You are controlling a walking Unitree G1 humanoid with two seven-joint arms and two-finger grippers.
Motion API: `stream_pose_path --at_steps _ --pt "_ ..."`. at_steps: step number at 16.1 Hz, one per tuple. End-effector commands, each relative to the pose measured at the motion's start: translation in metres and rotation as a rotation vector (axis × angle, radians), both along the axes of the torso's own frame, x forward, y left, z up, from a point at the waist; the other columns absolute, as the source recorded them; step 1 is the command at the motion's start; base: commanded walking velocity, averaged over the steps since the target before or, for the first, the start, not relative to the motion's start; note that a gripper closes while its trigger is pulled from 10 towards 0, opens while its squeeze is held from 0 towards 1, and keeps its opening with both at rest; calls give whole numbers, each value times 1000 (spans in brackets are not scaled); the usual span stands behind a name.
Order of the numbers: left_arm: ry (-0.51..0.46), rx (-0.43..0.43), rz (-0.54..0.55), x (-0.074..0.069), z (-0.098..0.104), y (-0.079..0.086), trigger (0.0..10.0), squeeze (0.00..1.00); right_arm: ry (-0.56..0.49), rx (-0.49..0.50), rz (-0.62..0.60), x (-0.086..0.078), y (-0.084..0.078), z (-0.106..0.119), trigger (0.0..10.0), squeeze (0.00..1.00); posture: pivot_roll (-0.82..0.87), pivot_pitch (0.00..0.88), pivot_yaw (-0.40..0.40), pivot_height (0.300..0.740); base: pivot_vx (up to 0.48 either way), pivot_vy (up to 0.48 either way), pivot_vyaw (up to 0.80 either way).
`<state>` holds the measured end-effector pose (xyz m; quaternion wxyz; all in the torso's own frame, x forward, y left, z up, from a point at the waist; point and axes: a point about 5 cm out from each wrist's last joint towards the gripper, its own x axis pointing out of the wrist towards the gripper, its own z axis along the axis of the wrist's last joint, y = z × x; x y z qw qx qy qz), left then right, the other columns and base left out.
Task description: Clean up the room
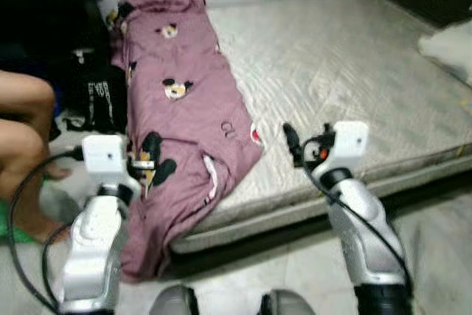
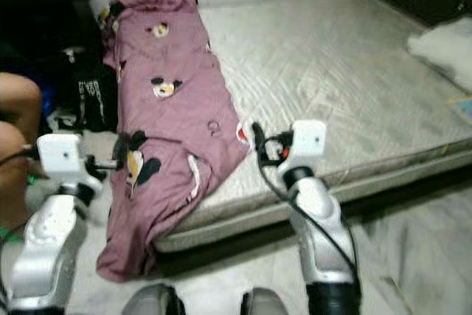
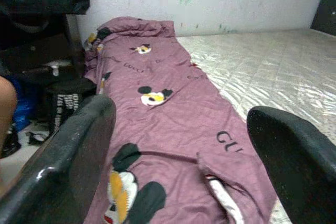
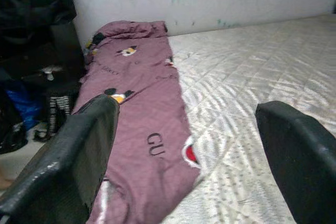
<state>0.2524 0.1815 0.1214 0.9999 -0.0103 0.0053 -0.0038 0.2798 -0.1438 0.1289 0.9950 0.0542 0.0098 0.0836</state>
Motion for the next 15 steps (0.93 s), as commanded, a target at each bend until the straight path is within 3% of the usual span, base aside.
stream_pose_path --at_steps 1,4,13,15 --pt "-3 10 16 1 3 5 10000 0 -31 5 6 2 2 9 10000 0 -91 39 13 689 296 0 0" --pt "-1 9 15 1 3 5 10000 0 -30 3 5 2 2 9 10000 0 -91 39 13 689 263 0 0" --pt "6 7 42 4 2 4 10000 0 -20 6 2 2 2 7 10000 0 -90 45 12 689 0 0 0" --pt "8 8 46 4 1 4 10000 0 -18 6 4 2 2 7 10000 0 -89 46 12 664 0 0 0"
